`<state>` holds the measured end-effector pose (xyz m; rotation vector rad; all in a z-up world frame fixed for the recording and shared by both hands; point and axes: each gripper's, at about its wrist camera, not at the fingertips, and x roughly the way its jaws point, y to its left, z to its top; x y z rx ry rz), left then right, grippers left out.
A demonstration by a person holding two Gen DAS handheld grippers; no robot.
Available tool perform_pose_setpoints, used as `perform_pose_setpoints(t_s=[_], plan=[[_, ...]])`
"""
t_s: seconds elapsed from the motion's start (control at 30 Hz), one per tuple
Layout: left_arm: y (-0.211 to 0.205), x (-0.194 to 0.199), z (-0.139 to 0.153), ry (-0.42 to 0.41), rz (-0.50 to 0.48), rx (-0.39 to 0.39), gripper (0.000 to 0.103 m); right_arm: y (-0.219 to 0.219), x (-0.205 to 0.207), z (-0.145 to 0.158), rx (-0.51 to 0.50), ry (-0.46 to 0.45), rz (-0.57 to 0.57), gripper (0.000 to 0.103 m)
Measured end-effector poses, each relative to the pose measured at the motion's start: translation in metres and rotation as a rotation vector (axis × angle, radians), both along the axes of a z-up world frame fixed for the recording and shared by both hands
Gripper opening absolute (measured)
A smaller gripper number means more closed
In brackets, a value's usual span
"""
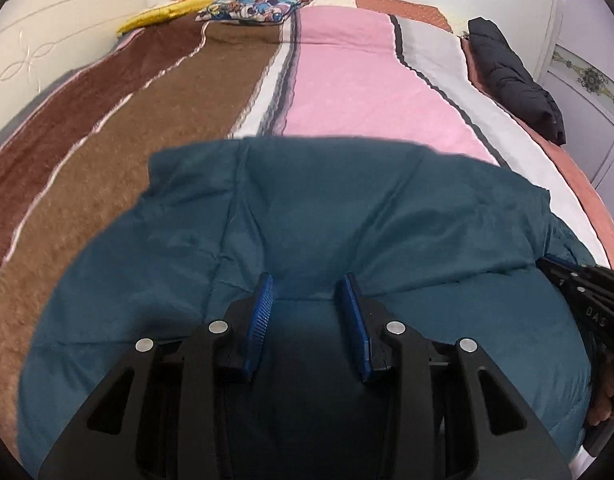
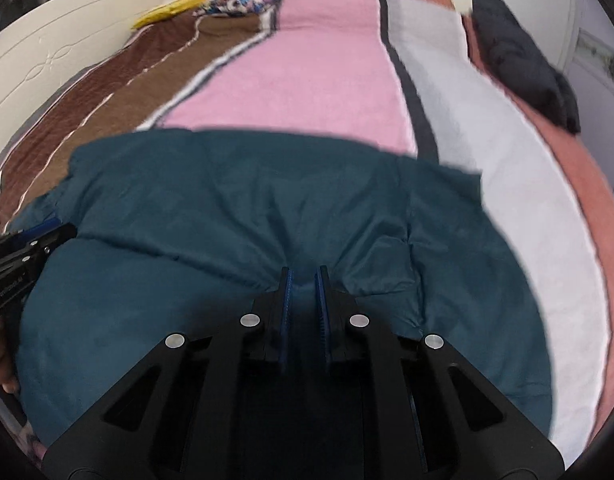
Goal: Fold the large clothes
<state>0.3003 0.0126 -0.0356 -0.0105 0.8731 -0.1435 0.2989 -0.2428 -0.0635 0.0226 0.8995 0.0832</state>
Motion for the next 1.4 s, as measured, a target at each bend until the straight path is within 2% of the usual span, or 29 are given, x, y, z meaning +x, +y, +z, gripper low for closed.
perform_pose_setpoints(t_s=[0.13, 0.33, 0.4, 0.47, 0.5, 0.57, 0.63, 0.77, 0.83, 0.9, 1.0, 1.17, 1.23, 1.33, 1.37, 1.4], plan=[[-0.001, 0.005, -0.007, -0.002, -0.004, 0.015, 0.038, 0.0, 0.007, -0.013, -0.003, 0.002, -0.003, 0.011], [-0.006, 0.004, -0.011, 0.015, -0.008, 0.033, 0.038, -0.005, 0.01, -0.013, 0.038, 0.037, -0.013, 0.011], [-0.003, 0.003, 0.001, 0.024, -0.02, 0.022, 0.038, -0.016, 0.009, 0.001, 0.126, 0.05, -0.022, 0.011], [0.006, 0.0, 0.02, -0.033, -0.02, -0.031, 0.041, -0.032, 0.005, 0.017, 0.177, 0.008, -0.045, 0.011], [0.012, 0.001, 0.03, -0.071, 0.0, -0.031, 0.047, -0.04, 0.006, 0.025, 0.171, -0.015, -0.067, 0.013], [0.023, 0.01, 0.041, -0.102, 0.049, -0.009, 0.047, -0.064, 0.014, 0.033, 0.139, -0.031, -0.144, 0.014], [0.036, 0.025, 0.043, -0.104, 0.103, 0.02, 0.047, -0.087, 0.027, 0.028, 0.125, 0.0, -0.221, 0.014], [0.055, 0.054, 0.028, -0.053, 0.177, 0.093, 0.047, -0.113, 0.048, 0.005, 0.064, 0.074, -0.312, 0.014], [0.06, 0.064, 0.007, 0.032, 0.19, 0.091, 0.047, -0.118, 0.051, -0.01, 0.088, 0.115, -0.313, 0.014], [0.067, 0.068, -0.006, 0.073, 0.198, 0.073, 0.048, -0.115, 0.053, -0.017, 0.075, 0.123, -0.307, 0.014], [0.067, 0.071, -0.015, 0.092, 0.2, 0.07, 0.048, -0.107, 0.057, -0.021, 0.027, 0.134, -0.293, 0.014], [0.065, 0.073, -0.018, 0.112, 0.197, 0.101, 0.049, -0.111, 0.061, -0.025, 0.026, 0.146, -0.291, 0.014], [0.067, 0.071, -0.011, 0.106, 0.206, 0.099, 0.049, -0.113, 0.057, -0.021, 0.048, 0.144, -0.298, 0.014], [0.079, 0.048, 0.019, 0.029, 0.199, 0.039, 0.049, -0.122, 0.034, -0.003, 0.147, 0.108, -0.312, 0.015], [0.083, 0.039, 0.029, 0.01, 0.191, 0.012, 0.051, -0.122, 0.027, 0.002, 0.163, 0.093, -0.309, 0.015], [0.086, 0.029, 0.038, -0.008, 0.185, -0.01, 0.057, -0.12, 0.015, 0.012, 0.185, 0.068, -0.292, 0.015]])
